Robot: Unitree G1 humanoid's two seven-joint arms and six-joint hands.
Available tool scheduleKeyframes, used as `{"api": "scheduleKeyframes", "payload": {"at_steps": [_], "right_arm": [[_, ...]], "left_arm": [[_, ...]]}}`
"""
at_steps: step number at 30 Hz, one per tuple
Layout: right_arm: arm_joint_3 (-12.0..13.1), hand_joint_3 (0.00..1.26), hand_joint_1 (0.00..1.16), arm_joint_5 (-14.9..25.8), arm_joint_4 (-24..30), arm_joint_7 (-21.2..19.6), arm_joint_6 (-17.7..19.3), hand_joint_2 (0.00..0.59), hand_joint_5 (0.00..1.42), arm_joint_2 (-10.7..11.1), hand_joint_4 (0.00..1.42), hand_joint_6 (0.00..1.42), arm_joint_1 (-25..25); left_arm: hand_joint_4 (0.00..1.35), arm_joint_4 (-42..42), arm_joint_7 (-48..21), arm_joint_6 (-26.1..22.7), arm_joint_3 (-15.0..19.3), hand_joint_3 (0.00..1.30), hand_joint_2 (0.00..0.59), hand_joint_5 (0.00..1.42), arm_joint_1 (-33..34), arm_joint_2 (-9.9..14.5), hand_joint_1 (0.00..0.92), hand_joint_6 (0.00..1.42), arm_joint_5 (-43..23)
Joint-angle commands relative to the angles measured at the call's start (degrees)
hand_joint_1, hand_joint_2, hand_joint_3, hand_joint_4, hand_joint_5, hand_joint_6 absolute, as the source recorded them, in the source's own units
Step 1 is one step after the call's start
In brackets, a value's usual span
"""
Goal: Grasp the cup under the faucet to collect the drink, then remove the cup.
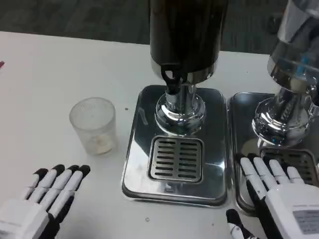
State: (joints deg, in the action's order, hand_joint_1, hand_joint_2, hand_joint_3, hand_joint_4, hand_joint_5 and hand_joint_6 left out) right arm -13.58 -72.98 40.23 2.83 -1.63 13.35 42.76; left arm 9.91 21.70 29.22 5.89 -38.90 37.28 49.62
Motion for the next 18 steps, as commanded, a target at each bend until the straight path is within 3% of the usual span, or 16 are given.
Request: {"api": "scheduleKeyframes", "payload": {"at_steps": [1,5,10,18], "right_arm": [[0.20,0.00,0.33,0.52,0.11,-1.07,-0.06,0.492,0.00,-0.68,0.00,0.00,-0.23],[1.67,0.00,0.33,2.76,-0.50,-1.62,0.49,0.493,0.00,-0.06,0.00,0.00,-0.83],[4.22,0.00,0.34,7.61,-2.03,-1.78,1.89,0.493,0.00,1.87,0.00,0.00,-2.18],[4.55,0.00,0.35,10.42,-2.84,-1.68,2.60,0.496,0.00,2.69,0.00,0.00,-3.56]], "left_arm": [[0.00,-5.61,5.30,4.66,1.26,0.00,0.091,0.00,3.83,-0.07,0.000,0.00,-3.06],[0.00,-10.12,6.74,7.88,1.12,0.00,0.067,0.00,8.37,-1.01,0.000,0.00,-6.99],[0.00,-12.88,4.38,8.37,-0.13,0.00,0.026,0.00,13.76,-3.15,0.000,0.03,-11.12],[0.00,-21.10,1.72,8.27,-1.29,0.00,0.011,0.07,23.74,-4.31,0.063,0.14,-14.95]]}}
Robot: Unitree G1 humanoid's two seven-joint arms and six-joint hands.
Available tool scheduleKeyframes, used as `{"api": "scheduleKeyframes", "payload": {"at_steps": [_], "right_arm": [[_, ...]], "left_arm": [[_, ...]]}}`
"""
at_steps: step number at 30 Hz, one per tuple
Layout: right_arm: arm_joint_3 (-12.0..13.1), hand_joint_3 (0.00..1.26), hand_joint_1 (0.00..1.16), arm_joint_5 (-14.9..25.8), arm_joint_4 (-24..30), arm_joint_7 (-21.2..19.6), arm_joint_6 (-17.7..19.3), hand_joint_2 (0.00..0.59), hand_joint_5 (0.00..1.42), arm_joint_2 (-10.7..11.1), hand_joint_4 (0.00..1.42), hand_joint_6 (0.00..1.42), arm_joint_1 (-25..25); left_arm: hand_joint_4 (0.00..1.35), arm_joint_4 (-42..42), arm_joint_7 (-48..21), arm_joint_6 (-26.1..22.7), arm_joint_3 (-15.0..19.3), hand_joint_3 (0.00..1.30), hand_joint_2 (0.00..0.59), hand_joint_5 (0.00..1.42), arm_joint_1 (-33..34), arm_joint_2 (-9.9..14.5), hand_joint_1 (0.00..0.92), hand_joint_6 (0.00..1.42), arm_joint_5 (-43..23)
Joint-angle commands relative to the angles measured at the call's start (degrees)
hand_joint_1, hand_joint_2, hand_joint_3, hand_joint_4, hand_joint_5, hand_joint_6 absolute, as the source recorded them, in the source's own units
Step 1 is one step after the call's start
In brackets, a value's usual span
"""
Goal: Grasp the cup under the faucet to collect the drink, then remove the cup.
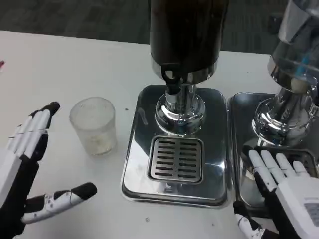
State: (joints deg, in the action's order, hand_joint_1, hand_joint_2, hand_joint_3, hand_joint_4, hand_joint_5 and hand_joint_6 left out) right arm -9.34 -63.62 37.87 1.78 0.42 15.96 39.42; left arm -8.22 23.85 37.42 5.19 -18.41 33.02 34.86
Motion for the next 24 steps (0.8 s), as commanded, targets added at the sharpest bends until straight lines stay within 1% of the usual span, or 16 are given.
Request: {"api": "scheduleKeyframes", "payload": {"at_steps": [1,7,11,15,21,24], "right_arm": [[0.23,0.00,0.35,1.20,-0.51,-0.62,0.52,0.496,0.00,0.02,0.00,0.00,-0.23],[-0.56,0.00,0.36,1.81,-0.56,-0.62,0.59,0.498,0.00,-0.30,0.00,0.00,-0.26],[-0.77,0.01,0.37,2.67,-0.89,-0.67,0.71,0.507,0.00,-0.46,0.00,0.00,-0.44],[-0.98,0.01,0.38,3.45,-1.30,-0.78,0.94,0.508,0.00,-0.47,0.00,0.00,-0.89],[-0.98,0.03,0.39,4.08,-1.59,-1.05,1.39,0.507,0.00,-0.24,0.00,0.00,-1.16],[-0.91,0.04,0.40,4.37,-1.64,-1.11,1.68,0.501,0.00,-0.15,0.00,0.00,-1.25]], "left_arm": [[0.00,-3.87,-0.41,-0.05,-0.76,0.00,0.008,0.08,4.48,0.08,0.076,0.15,0.03],[0.00,-7.84,-0.86,-1.19,-2.09,0.00,0.004,0.13,10.12,0.35,0.112,0.20,0.23],[0.00,-12.01,-3.82,-1.92,-3.78,0.00,0.004,0.15,14.75,0.91,0.129,0.23,-0.87],[0.00,-17.34,-6.20,-1.62,-5.20,0.00,0.001,0.18,18.81,1.20,0.140,0.25,-2.01],[0.00,-22.99,-8.39,-0.96,-6.80,0.00,0.004,0.23,22.86,1.32,0.157,0.28,-3.41],[0.02,-25.89,-9.65,-0.45,-7.16,0.00,0.007,0.25,25.02,0.92,0.161,0.30,-5.07]]}}
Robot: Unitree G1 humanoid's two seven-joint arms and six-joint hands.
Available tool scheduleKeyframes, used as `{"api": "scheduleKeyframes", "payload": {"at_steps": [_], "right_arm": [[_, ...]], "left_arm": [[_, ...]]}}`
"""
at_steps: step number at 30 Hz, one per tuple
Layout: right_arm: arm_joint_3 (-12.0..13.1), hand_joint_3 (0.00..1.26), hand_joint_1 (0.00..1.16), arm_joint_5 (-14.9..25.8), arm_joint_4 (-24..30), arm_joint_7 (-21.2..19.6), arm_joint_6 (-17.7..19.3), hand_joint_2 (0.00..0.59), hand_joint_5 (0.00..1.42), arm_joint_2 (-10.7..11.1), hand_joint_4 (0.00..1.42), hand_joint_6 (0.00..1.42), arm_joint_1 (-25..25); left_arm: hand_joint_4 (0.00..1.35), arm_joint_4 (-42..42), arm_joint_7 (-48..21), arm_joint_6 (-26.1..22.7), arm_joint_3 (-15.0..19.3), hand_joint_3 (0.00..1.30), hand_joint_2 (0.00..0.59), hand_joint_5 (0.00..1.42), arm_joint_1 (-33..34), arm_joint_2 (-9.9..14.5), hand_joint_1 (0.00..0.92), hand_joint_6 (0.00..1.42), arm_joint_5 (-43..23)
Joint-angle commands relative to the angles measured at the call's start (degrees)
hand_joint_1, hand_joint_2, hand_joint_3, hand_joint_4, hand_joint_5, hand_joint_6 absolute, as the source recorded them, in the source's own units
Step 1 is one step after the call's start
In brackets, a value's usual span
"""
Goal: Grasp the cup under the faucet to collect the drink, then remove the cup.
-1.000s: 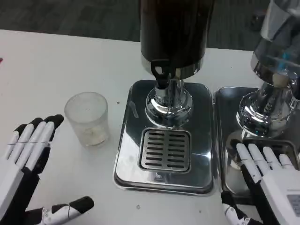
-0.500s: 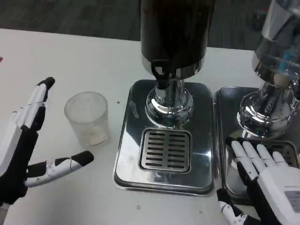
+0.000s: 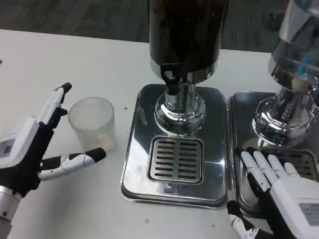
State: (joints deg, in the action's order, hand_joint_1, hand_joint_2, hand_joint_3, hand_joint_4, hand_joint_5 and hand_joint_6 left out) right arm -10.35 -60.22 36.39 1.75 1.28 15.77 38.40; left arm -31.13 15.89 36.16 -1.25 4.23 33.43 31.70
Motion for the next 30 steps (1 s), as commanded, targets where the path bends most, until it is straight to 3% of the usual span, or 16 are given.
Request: {"api": "scheduleKeyframes", "payload": {"at_steps": [1,11,21,30], "right_arm": [[0.08,0.04,0.40,1.03,-0.18,-1.13,0.88,0.500,0.00,0.03,0.00,0.00,-0.24],[0.19,0.05,0.41,1.73,0.12,-1.57,1.12,0.499,0.00,-0.10,0.00,0.00,0.96],[0.33,0.06,0.42,2.93,0.58,-2.62,1.26,0.499,0.00,-0.62,0.00,0.00,2.52],[0.37,0.07,0.42,4.18,0.17,-3.32,1.69,0.499,0.00,-0.60,0.00,0.00,2.66]], "left_arm": [[0.02,-3.77,-1.93,1.00,-0.69,0.00,0.007,0.26,2.91,0.35,0.161,0.31,-2.41],[0.03,-11.95,-6.78,3.18,-1.61,0.00,0.008,0.28,8.14,-0.80,0.178,0.33,-8.14],[0.04,-19.40,-12.51,4.55,-4.75,0.00,0.009,0.28,13.51,-0.82,0.177,0.32,-9.24],[0.06,-24.45,-15.14,5.89,-5.25,0.00,0.011,0.31,16.70,-1.39,0.166,0.32,-10.30]]}}
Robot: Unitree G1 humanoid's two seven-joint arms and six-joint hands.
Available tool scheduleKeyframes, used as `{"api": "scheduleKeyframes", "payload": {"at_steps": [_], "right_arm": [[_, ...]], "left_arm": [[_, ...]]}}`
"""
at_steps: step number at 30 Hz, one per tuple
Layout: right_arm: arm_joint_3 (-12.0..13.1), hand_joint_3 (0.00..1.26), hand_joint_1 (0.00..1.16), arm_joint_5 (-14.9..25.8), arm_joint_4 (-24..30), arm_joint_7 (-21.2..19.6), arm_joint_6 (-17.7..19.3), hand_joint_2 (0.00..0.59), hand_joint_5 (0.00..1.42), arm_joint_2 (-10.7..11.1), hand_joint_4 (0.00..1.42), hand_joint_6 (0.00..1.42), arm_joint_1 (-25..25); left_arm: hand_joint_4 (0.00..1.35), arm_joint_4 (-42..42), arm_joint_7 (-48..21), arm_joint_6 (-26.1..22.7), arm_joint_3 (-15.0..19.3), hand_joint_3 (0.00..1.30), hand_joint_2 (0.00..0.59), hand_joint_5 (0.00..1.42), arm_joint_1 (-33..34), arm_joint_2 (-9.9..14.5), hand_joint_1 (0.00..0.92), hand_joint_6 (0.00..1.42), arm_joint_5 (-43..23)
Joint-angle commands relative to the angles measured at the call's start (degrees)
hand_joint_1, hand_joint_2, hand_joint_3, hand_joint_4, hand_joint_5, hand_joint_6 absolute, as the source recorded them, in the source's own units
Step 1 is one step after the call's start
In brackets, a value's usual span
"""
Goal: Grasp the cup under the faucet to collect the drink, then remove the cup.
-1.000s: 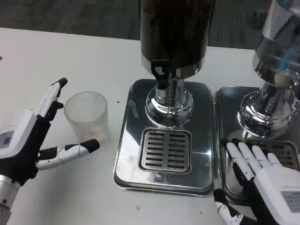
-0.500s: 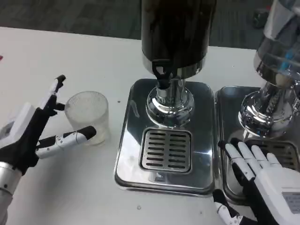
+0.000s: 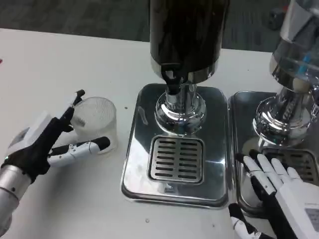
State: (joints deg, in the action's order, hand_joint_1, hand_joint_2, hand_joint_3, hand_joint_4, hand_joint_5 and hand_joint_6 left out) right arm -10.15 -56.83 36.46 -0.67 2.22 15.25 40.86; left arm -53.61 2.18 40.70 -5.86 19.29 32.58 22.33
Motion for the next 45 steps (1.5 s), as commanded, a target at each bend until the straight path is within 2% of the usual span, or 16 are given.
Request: {"api": "scheduleKeyframes", "payload": {"at_steps": [1,6,11,18,25,28,31,35,39,45], "right_arm": [[0.17,0.07,0.42,0.88,0.07,-0.88,0.75,0.499,0.00,-0.11,0.00,0.00,0.19],[0.10,0.07,0.42,1.21,-0.06,-1.13,0.76,0.499,0.00,-0.20,0.00,0.00,0.21],[-0.04,0.08,0.43,1.40,-0.03,-1.44,0.71,0.491,0.00,-0.61,0.00,0.01,0.15],[0.02,0.09,0.44,1.59,-0.30,-1.82,0.94,0.495,0.00,-1.12,0.00,0.02,0.12],[0.03,0.09,0.45,1.92,-0.31,-2.33,0.85,0.497,0.00,-1.33,0.00,0.02,0.79],[0.07,0.10,0.45,2.30,-0.35,-2.48,0.79,0.497,0.00,-1.38,0.00,0.02,0.88],[0.03,0.10,0.46,2.58,-0.55,-2.44,0.78,0.498,0.00,-1.34,0.00,0.02,0.59],[0.10,0.10,0.46,2.94,-0.77,-2.47,0.79,0.498,0.00,-1.37,0.00,0.02,0.18],[0.25,0.10,0.46,3.27,-0.75,-2.72,0.86,0.498,0.00,-1.39,0.00,0.02,0.19],[0.41,0.10,0.45,3.61,-0.70,-3.10,0.87,0.486,0.00,-1.39,0.00,0.02,0.45]], "left_arm": [[0.07,-2.39,-1.76,1.50,-0.69,0.00,0.011,0.31,1.94,-0.60,0.166,0.33,-1.06],[0.14,-3.62,-2.08,0.26,-1.02,0.00,0.011,0.38,2.89,-1.11,0.165,0.37,-1.29],[0.20,-2.89,0.78,-2.56,-1.87,0.00,0.021,0.43,2.80,-1.98,0.170,0.43,0.28],[0.22,-1.57,3.62,-5.34,-3.61,0.02,0.029,0.45,2.74,-3.21,0.187,0.46,2.35],[0.22,-1.14,5.53,-7.30,-5.40,0.01,0.031,0.45,3.02,-3.14,0.186,0.46,3.94],[0.24,-1.11,6.82,-7.96,-5.56,0.04,0.042,0.48,2.95,-3.36,0.219,0.48,4.21],[0.29,-1.66,8.03,-8.33,-5.79,0.11,0.050,0.55,2.99,-3.94,0.248,0.61,4.19],[0.43,-2.44,10.83,-9.55,-6.14,0.27,0.068,0.74,2.93,-5.32,0.292,0.96,4.25],[0.58,-2.96,13.71,-10.29,-6.31,0.42,0.085,0.89,2.83,-6.66,0.302,1.20,4.03],[0.68,-4.40,21.24,-9.05,-6.69,0.51,0.088,1.00,2.27,-8.06,0.302,1.32,4.98]]}}
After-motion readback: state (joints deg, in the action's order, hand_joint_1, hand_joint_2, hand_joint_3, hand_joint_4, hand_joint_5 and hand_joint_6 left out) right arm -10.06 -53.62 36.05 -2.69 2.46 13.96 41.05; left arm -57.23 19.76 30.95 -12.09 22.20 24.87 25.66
